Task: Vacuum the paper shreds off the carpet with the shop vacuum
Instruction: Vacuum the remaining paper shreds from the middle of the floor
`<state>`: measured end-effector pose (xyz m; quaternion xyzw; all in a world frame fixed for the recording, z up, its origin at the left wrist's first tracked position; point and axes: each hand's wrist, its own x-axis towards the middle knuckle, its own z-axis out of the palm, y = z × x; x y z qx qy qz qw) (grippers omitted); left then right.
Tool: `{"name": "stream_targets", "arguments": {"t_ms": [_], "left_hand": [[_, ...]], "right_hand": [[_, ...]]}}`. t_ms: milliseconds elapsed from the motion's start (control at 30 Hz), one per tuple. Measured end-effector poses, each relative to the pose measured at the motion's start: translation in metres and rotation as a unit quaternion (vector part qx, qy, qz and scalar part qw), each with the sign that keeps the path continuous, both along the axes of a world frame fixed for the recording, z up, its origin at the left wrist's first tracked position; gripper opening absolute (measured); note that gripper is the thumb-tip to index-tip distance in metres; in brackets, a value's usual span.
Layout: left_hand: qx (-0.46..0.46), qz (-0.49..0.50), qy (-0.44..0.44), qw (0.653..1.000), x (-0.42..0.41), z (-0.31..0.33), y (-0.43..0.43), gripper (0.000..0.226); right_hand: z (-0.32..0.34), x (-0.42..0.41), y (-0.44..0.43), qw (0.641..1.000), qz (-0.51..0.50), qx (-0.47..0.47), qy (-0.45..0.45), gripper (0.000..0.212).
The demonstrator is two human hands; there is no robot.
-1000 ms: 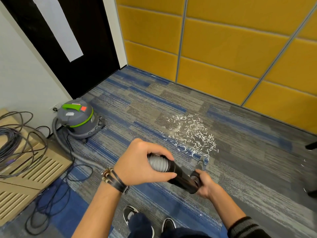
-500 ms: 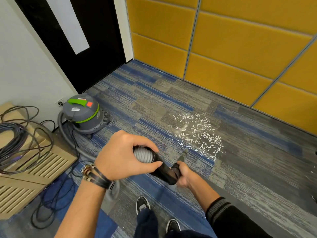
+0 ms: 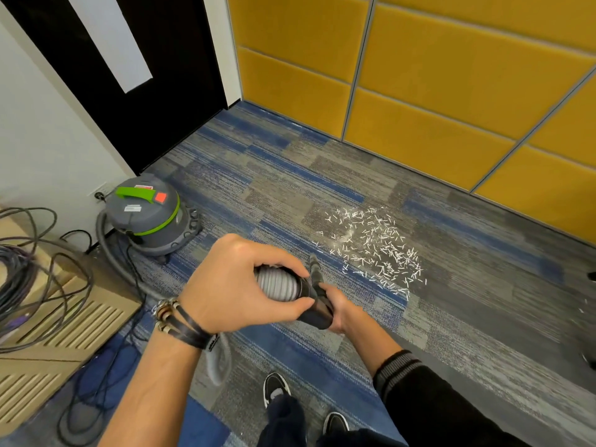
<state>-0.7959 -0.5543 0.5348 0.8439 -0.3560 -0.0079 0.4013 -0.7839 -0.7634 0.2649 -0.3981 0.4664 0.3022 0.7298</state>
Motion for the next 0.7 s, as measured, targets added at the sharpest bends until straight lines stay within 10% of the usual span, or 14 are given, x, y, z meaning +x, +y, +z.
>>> {"name": "stream_targets", "arguments": {"t_ms": [700], "left_hand": [[-0.073, -0.109, 0.05, 0.99, 0.044, -0.039, -0.067, 0.025]], "right_hand": [[-0.002, -0.052, -0.139, 0.974, -0.15, -0.165, 0.019, 0.037]]}}
